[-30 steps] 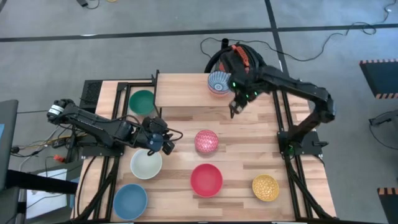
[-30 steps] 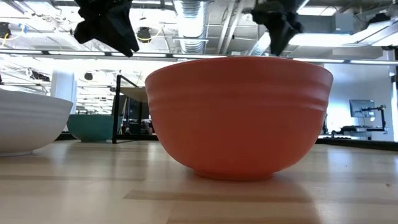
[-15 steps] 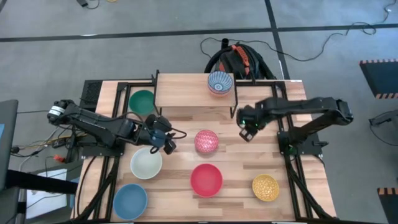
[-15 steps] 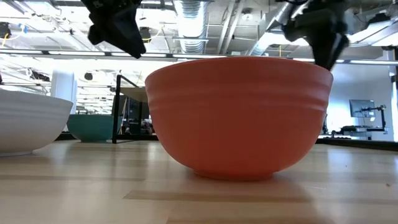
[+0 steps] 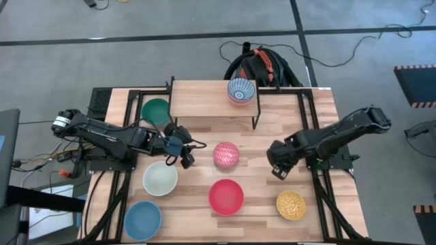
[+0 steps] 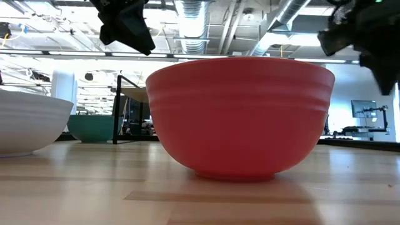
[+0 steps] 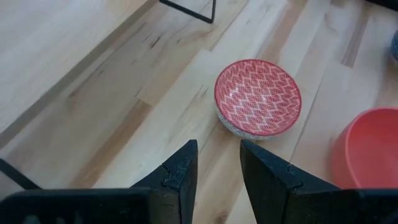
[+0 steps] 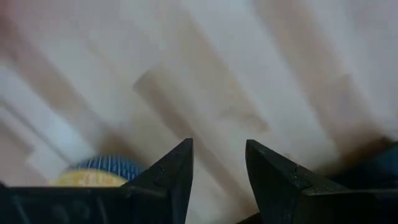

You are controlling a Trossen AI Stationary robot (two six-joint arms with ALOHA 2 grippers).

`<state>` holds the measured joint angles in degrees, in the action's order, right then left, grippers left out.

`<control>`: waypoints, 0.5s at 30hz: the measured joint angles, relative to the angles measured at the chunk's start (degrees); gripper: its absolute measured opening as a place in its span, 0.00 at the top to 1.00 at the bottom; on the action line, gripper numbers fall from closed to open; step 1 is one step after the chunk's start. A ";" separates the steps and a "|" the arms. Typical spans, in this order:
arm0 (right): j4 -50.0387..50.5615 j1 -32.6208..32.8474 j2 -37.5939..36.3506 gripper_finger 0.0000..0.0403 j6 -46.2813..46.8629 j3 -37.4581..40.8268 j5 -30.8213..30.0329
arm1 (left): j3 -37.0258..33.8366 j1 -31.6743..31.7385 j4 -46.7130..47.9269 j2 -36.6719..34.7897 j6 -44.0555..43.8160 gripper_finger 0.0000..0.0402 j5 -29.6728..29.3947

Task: Place and stack bowls onto a shelf
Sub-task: Stack the yellow patterned bowl on top of the dark blue patterned bowl on the shelf

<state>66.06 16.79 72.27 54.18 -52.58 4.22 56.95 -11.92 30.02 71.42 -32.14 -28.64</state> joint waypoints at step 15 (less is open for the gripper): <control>-8.50 14.07 0.02 0.57 4.32 9.26 11.68 | -0.20 0.02 0.12 -0.05 1.13 0.74 -0.55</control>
<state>57.56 30.86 72.29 58.50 -43.32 15.90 56.74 -11.90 30.15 71.37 -31.00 -29.19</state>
